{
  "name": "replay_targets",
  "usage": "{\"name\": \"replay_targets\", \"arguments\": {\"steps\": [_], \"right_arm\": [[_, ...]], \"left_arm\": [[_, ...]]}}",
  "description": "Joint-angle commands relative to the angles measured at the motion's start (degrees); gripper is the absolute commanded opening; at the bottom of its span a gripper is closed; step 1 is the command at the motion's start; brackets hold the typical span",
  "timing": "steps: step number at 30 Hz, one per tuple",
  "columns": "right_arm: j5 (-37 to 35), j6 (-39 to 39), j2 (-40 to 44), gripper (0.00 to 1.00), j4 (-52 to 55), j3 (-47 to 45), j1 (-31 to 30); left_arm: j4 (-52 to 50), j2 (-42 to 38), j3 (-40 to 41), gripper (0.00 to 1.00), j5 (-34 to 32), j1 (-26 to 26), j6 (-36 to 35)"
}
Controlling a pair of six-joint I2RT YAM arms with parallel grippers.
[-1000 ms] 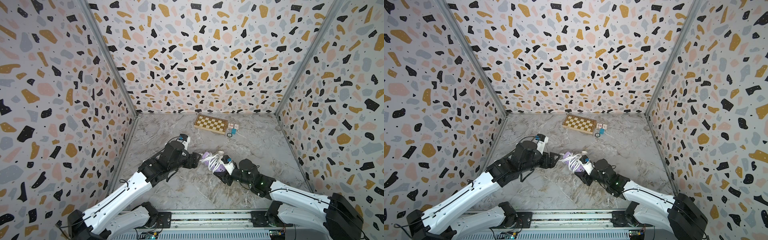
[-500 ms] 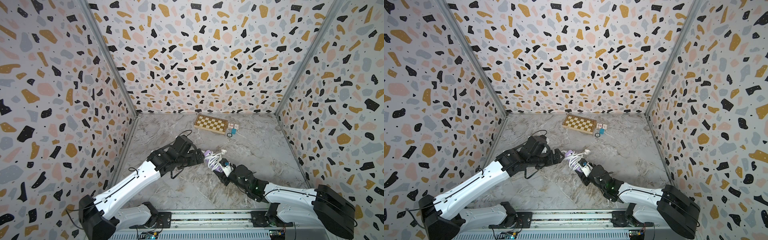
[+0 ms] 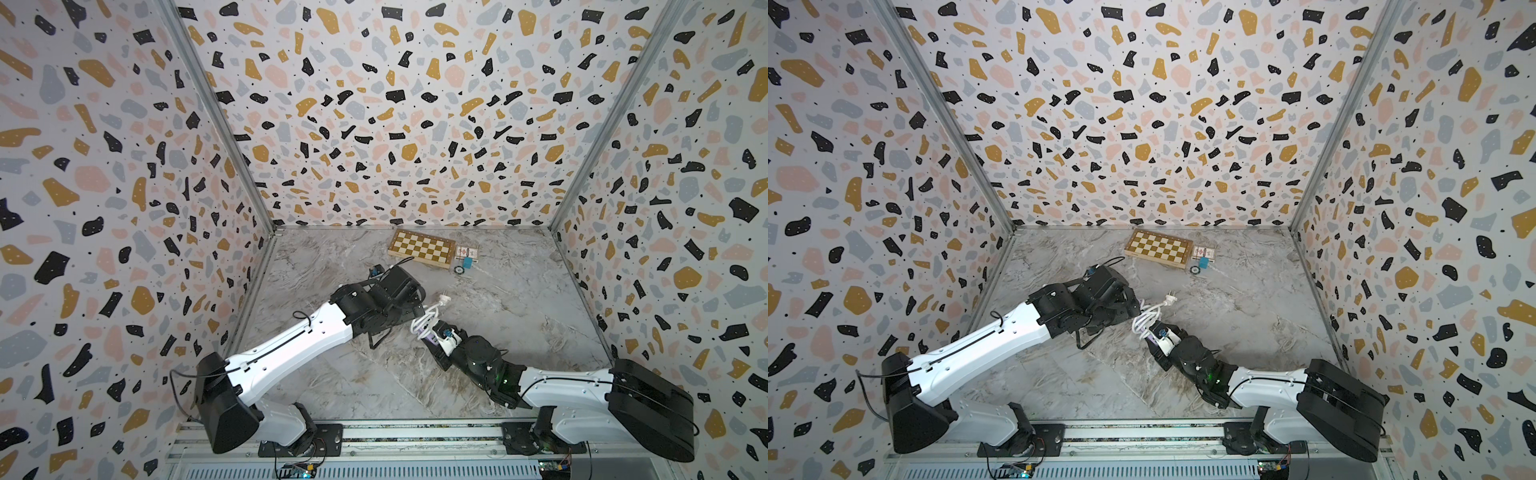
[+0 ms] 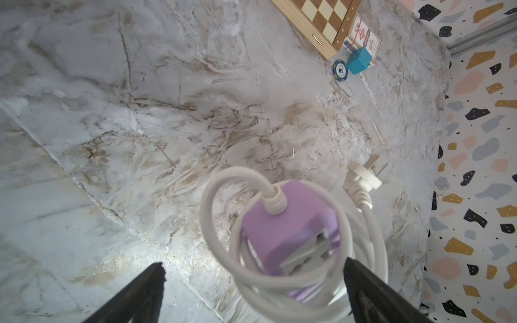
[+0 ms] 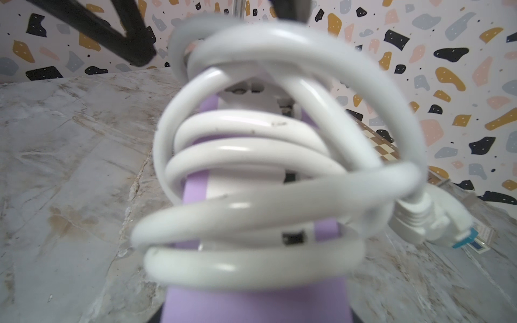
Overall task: Wrap the cord around the power strip
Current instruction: Adjust the power strip.
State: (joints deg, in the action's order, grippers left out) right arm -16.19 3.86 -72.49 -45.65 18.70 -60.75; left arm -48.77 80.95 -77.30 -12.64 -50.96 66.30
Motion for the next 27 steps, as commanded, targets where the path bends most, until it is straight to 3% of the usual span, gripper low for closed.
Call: {"name": "replay_targets", "arguments": {"steps": [1, 10, 27], "right_arm": [[-3.73, 2.45, -0.17, 0.0, -9.27, 1.12, -1.25], [-8.54, 5.49, -4.24, 0.0, -13.52, 3.13, -2.35], [-13.76, 9.77, -10.75, 0.0, -19.44, 7.59, -5.19]], "left_arm": [[-3.47, 0.41, -2.64, 0.99, -5.79, -0.53, 2.93], [-4.13, 3.56, -2.66, 0.99, -4.85, -0.55, 7.04], [0.72, 7.66, -2.44, 0.99, -5.99, -0.09, 8.33]]}}
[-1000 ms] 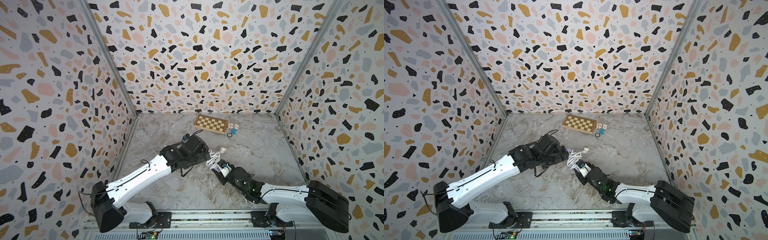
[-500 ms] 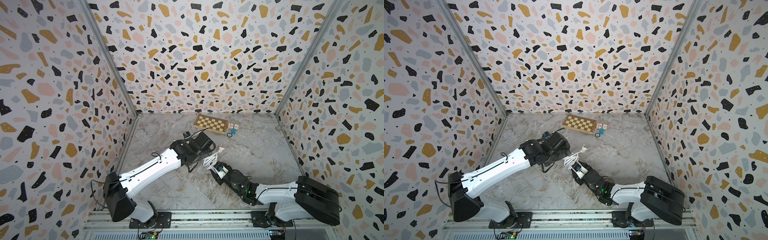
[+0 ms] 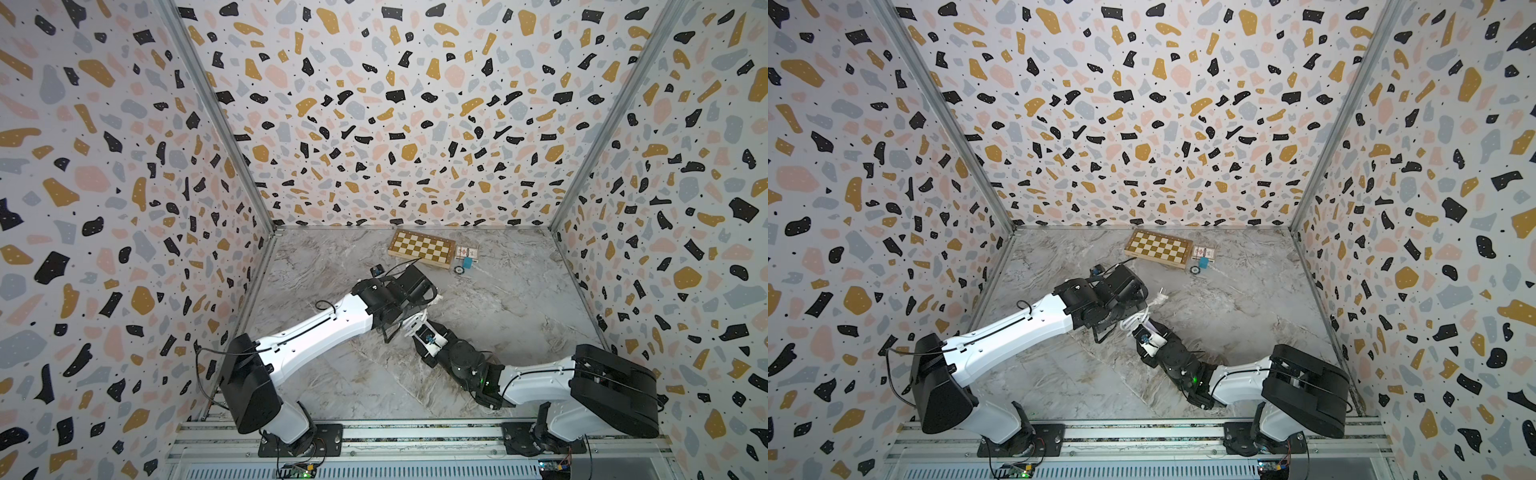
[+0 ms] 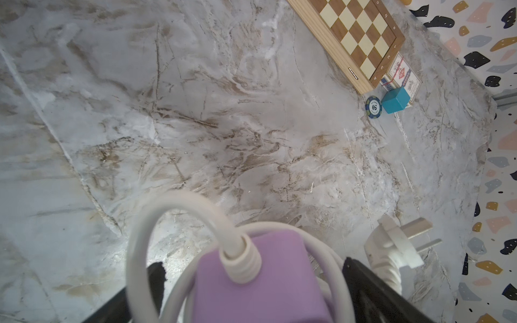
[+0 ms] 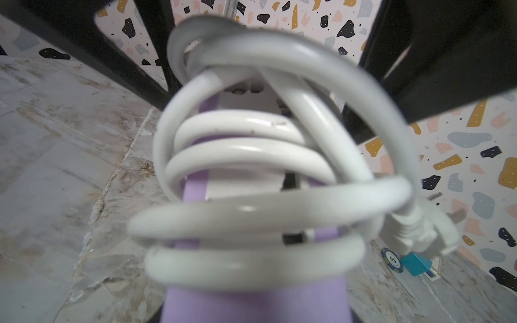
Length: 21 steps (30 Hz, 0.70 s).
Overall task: Wrap the cord around the power strip
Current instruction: Adjust the power strip.
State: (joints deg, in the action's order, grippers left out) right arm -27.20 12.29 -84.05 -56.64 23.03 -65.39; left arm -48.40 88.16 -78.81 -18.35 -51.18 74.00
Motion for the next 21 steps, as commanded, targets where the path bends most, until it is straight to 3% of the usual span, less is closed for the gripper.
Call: {"name": "replay_targets", "arguments": {"steps": [1, 5, 11, 16, 19, 21], "right_arm": [[-3.17, 1.58, 0.53, 0.0, -8.23, 3.67, -0.84], [-3.3, 1.25, 0.23, 0.0, -7.99, 3.83, -1.15], [-3.89, 3.38, -0.47, 0.0, -7.52, 5.09, -2.56], [-4.31, 4.98, -1.0, 0.01, -7.16, 6.05, -3.52], [-5.06, 4.23, -0.67, 0.15, -5.75, 6.15, -3.43], [-5.08, 4.21, -0.04, 0.31, -4.96, 5.88, -3.35]], "left_arm": [[0.91, 0.28, -0.54, 1.0, -0.5, 0.45, 0.71], [4.48, -1.5, 1.95, 0.84, -1.23, 1.12, -0.14], [11.48, -3.63, 6.65, 0.38, 1.41, 2.08, -2.21], [14.55, -4.3, 8.03, 0.18, 2.44, 2.57, -5.81], [15.99, -5.36, 8.68, 0.13, 2.95, 2.92, -8.63], [17.29, -6.53, 9.53, 0.09, 3.22, 3.18, -10.39]]}}
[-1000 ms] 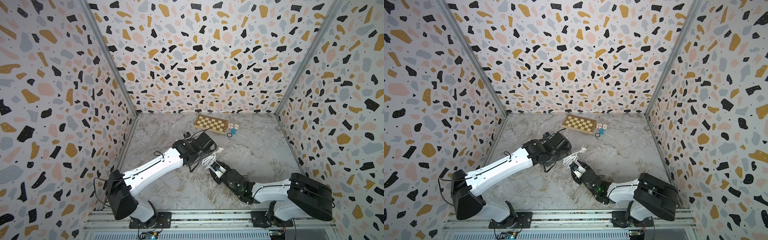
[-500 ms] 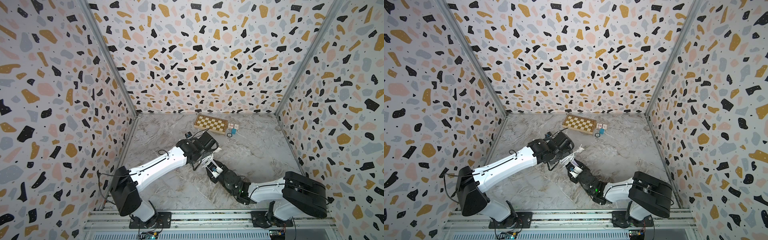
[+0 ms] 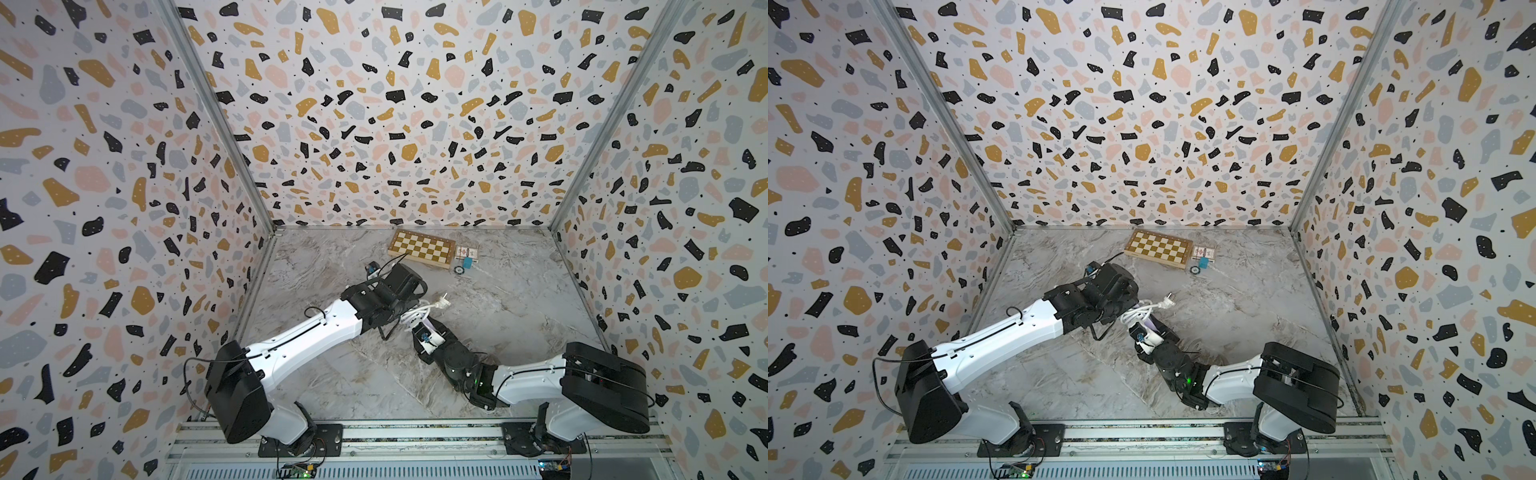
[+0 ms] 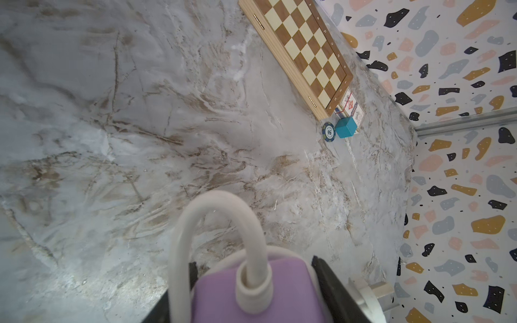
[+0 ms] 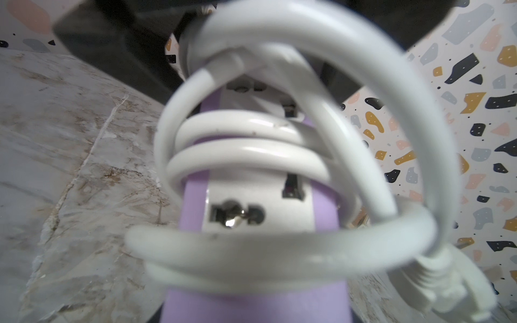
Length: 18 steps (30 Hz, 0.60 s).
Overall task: Wrap the cord around the power strip
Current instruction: Adjust the power strip.
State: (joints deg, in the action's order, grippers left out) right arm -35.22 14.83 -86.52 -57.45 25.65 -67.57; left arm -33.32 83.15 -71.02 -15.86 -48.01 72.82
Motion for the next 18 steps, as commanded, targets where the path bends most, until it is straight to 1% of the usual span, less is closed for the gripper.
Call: {"name": "replay_targets", "arguments": {"steps": [1, 3, 6, 7, 8, 11, 14, 16, 18], "right_arm": [[3.49, 1.75, 3.12, 0.4, -3.36, 2.84, -1.0], [5.71, 1.29, 5.04, 0.51, -1.17, 2.06, -0.43], [10.2, -0.33, 8.38, 0.66, 1.11, -0.02, 1.03], [11.45, -0.7, 9.7, 0.73, 2.36, -0.47, 1.42], [13.55, -0.74, 10.93, 0.76, 3.0, -1.3, 1.7], [18.95, -0.85, 14.96, 0.79, 5.3, -3.75, 2.75], [21.99, -0.03, 18.41, 0.81, 9.8, -5.08, 3.38], [21.97, 0.02, 21.85, 0.81, 12.09, -6.89, 3.48], [22.35, -0.08, 27.18, 0.79, 12.59, -10.28, 4.14]], "left_arm": [[2.42, -2.15, 2.03, 0.07, 0.91, 0.24, -10.04], [1.79, -3.16, 2.16, 0.04, 0.82, 0.48, -10.89], [1.38, -4.34, 2.71, 0.01, 1.36, 1.03, -11.99], [1.21, -4.7, 2.91, 0.01, 1.8, 1.23, -12.28], [1.16, -4.93, 3.09, 0.01, 2.34, 1.51, -12.71], [1.18, -5.71, 3.28, 0.0, 3.62, 2.1, -13.88], [0.53, -6.09, 2.85, 0.0, 4.88, 2.49, -15.26], [-0.11, -6.17, 2.48, 0.0, 6.16, 2.98, -16.48], [-1.37, -6.31, 1.73, 0.0, 7.14, 3.42, -18.08]]}}
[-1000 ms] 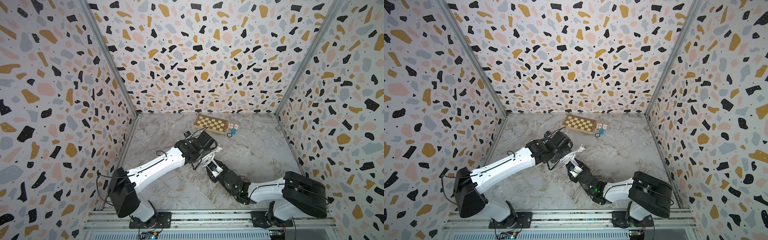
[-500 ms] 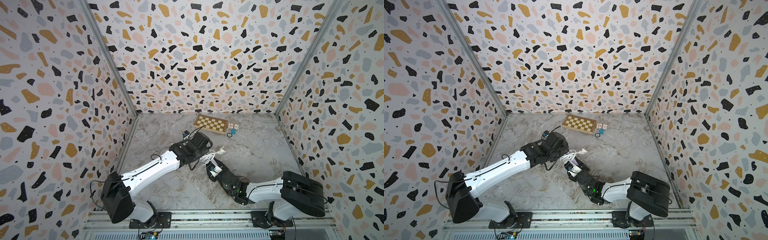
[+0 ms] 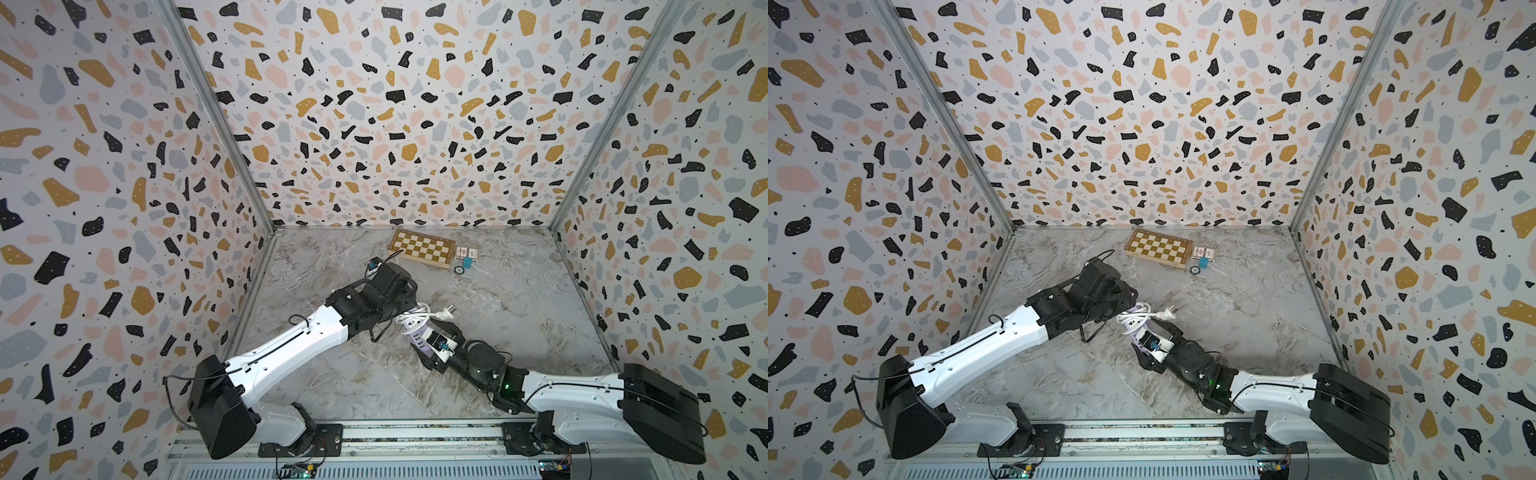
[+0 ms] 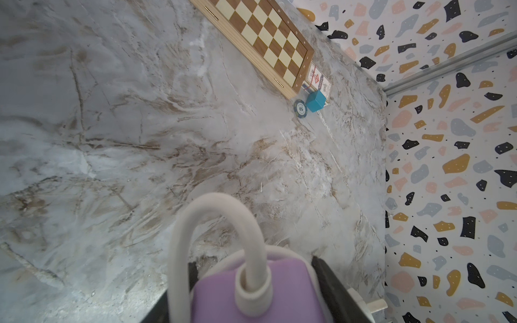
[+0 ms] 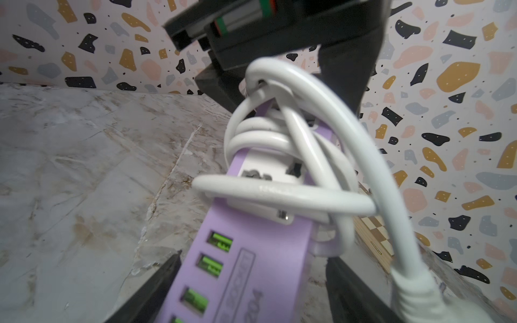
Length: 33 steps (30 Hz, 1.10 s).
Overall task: Wrap the cord around the power strip
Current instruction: Adjust the power strip, then place the power strip at the center of the board.
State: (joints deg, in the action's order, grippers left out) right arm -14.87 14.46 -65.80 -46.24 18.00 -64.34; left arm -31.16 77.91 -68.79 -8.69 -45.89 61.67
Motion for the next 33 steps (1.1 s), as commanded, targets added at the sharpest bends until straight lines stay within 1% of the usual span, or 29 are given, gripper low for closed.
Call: {"name": "replay_targets", "arguments": {"steps": [1, 4, 6, 9, 11, 13, 15, 16, 17, 22, 24, 25, 27, 28, 29, 31, 32, 33], "right_arm": [[2.23, -0.27, 9.78, 0.79, 1.57, -4.4, 1.59], [6.28, -1.65, 18.17, 0.77, 5.7, -6.57, 6.03], [9.86, -0.22, 21.96, 0.75, 9.28, -6.58, 8.53], [9.24, 0.22, 24.74, 0.73, 11.43, -6.55, 10.74], [11.39, 0.22, 24.23, 0.67, 11.5, -5.87, 12.14], [14.92, 1.03, 21.47, 0.62, 12.04, -4.3, 12.92], [18.91, 2.23, 18.37, 0.6, 13.29, -2.43, 12.93], [22.15, 3.2, 17.12, 0.59, 13.76, -1.63, 13.07], [24.16, 3.63, 15.84, 0.57, 13.65, -1.17, 12.97], [28.66, 4.58, 11.42, 0.57, 12.92, 1.74, 12.9], [30.39, 6.04, 10.32, 0.54, 14.41, 2.83, 12.84], [29.93, 5.93, 9.73, 0.53, 14.19, 2.91, 12.78], [27.49, 5.63, 7.88, 0.43, 14.92, 3.63, 12.7], [26.28, 5.67, 6.84, 0.41, 15.44, 4.15, 12.61], [24.64, 5.44, 5.51, 0.37, 15.69, 4.62, 12.47], [20.88, 4.87, 3.63, 0.21, 16.19, 5.83, 12.17], [17.84, 3.8, 3.29, 0.16, 15.9, 6.05, 12.2], [15.76, 3.24, 3.62, 0.12, 15.18, 5.72, 12.43]], "left_arm": [[-4.53, -1.13, -0.91, 0.0, 0.58, 1.49, -7.68], [-5.46, -1.39, -0.9, 0.0, 3.09, 2.11, -8.99], [-6.08, -1.16, -1.05, 0.0, 4.44, 2.29, -9.48], [-6.77, -0.78, -1.32, 0.0, 5.81, 2.56, -9.9], [-7.05, -0.41, -1.68, 0.0, 6.74, 2.56, -9.97], [-7.49, 0.25, -2.43, 0.0, 8.14, 2.56, -10.65], [-8.29, 0.87, -3.48, 0.0, 8.95, 2.57, -11.22], [-8.8, 1.07, -3.84, 0.0, 9.11, 2.56, -11.22], [-9.13, 1.17, -4.19, 0.0, 9.36, 2.57, -12.92], [-10.66, 1.6, -5.23, 0.0, 9.83, 2.56, -14.7], [-10.93, 1.6, -5.33, 0.0, 9.79, 2.6, -14.78], [-10.94, 1.64, -5.47, 0.0, 9.98, 2.58, -14.95], [-10.64, 1.66, -5.67, 0.0, 10.8, 2.56, -15.09], [-10.42, 1.66, -5.73, 0.0, 11.45, 2.56, -15.09], [-10.02, 1.64, -5.75, 0.0, 12.43, 2.59, -14.96], [-8.79, 1.71, -5.73, 0.0, 14.84, 2.56, -14.74], [-8.58, 1.68, -5.88, 0.0, 16.0, 2.56, -14.69], [-8.31, 1.64, -5.87, 0.0, 17.14, 2.56, -14.81]]}}
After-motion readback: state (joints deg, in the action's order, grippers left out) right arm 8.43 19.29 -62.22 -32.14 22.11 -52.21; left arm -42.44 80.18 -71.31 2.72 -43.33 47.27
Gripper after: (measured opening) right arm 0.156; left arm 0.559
